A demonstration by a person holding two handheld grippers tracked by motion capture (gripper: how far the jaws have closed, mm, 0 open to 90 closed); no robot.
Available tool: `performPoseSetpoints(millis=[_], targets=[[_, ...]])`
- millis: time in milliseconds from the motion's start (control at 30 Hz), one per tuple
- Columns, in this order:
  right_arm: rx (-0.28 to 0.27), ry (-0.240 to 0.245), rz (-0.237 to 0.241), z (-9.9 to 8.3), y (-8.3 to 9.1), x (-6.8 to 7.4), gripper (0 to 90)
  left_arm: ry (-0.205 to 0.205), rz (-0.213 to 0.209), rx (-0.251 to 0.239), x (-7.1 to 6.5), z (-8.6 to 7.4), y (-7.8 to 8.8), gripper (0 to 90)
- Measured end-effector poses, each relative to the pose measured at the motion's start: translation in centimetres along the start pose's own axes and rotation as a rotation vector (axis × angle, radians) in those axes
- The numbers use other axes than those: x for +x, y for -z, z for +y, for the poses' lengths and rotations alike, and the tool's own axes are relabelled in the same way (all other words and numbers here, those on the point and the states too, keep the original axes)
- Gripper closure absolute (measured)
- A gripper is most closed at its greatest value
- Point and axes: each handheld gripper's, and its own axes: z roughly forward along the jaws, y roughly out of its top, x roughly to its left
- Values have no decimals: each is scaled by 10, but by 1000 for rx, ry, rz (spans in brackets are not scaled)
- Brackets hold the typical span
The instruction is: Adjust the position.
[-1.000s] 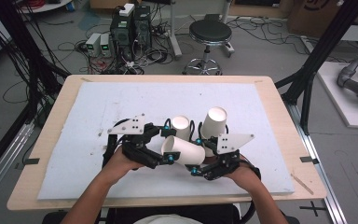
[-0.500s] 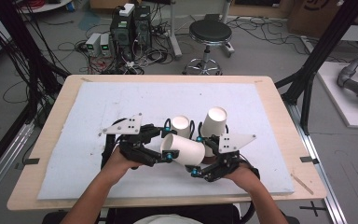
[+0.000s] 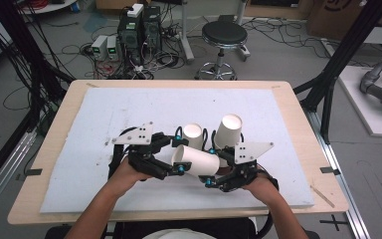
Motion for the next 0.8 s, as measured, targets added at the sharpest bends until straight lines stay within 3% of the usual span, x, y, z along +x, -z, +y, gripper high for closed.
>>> performPoseSetpoints(millis=[67,200,300,533,667,800], targets=[[10,0,2,0,0,0,334,-7,-16,11,0,-1,0,238],[14,-9,3,0,0,0,334,-12,-39,31,1,-3,-1,347],[16,-10,8,0,0,-1,332,-6,-59,32,3,-4,0,356],[-44,-25,0,2,-1,3,201,-8,-102,-37,7,-11,5,356],[-57,-29,10,3,-5,5,201,-38,-119,-39,5,-13,4,356],[-50,15,12,3,-5,7,268,-86,-120,-29,3,-14,4,359]])
